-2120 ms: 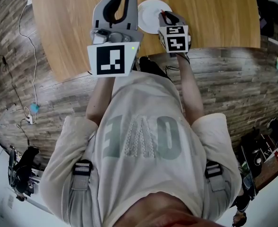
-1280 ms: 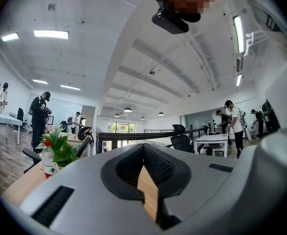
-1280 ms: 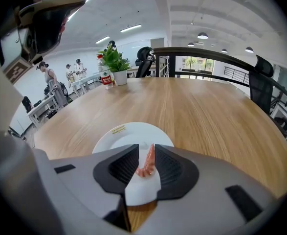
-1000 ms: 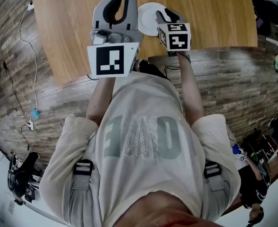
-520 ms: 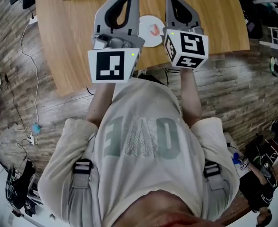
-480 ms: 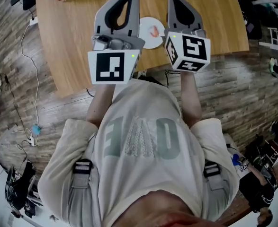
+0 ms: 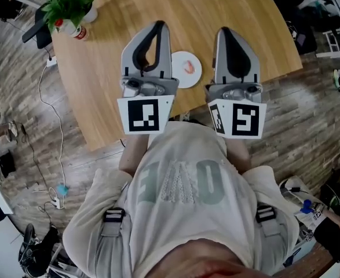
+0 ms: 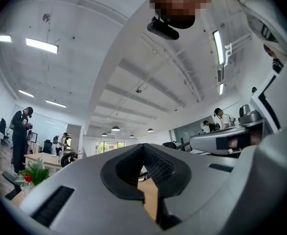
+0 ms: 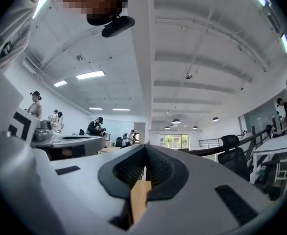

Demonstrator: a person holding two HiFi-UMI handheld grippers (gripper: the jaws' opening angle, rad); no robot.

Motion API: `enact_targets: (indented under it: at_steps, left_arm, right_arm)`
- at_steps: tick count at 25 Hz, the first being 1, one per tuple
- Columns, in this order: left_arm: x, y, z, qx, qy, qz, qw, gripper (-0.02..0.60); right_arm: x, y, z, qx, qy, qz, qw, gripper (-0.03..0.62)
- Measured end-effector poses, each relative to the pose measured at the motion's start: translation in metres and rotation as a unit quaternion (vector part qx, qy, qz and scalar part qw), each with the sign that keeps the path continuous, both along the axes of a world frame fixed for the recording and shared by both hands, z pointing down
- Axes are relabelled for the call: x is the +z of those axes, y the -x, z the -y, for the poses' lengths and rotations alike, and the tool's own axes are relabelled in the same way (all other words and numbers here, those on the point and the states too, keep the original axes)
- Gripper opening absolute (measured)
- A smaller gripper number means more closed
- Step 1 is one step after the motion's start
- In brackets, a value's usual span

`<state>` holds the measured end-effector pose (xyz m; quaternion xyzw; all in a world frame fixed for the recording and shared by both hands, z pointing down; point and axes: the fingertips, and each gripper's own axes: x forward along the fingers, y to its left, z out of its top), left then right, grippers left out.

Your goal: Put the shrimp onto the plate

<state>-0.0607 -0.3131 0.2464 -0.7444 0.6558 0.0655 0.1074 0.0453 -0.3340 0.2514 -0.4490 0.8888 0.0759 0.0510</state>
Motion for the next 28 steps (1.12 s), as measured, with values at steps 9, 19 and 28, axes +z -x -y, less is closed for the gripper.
enact_targets:
  at_steps: [9, 19, 28]
  left_arm:
    - [0.002, -0.006, 0.000, -0.001, 0.004, 0.025, 0.9997, 0.011]
    - [0.004, -0.007, 0.001, 0.002, 0.009, 0.027, 0.9996, 0.009]
    - [0.003, -0.006, 0.002, 0.000, 0.005, 0.029, 0.9996, 0.011]
  right_arm:
    - [0.019, 0.001, -0.005, -0.006, 0.019, -0.009, 1.000, 0.018]
    - [0.024, 0.001, -0.001, -0.004, 0.030, -0.007, 1.000, 0.018]
    - [0.023, 0.001, 0.002, -0.001, 0.030, -0.010, 0.999, 0.018]
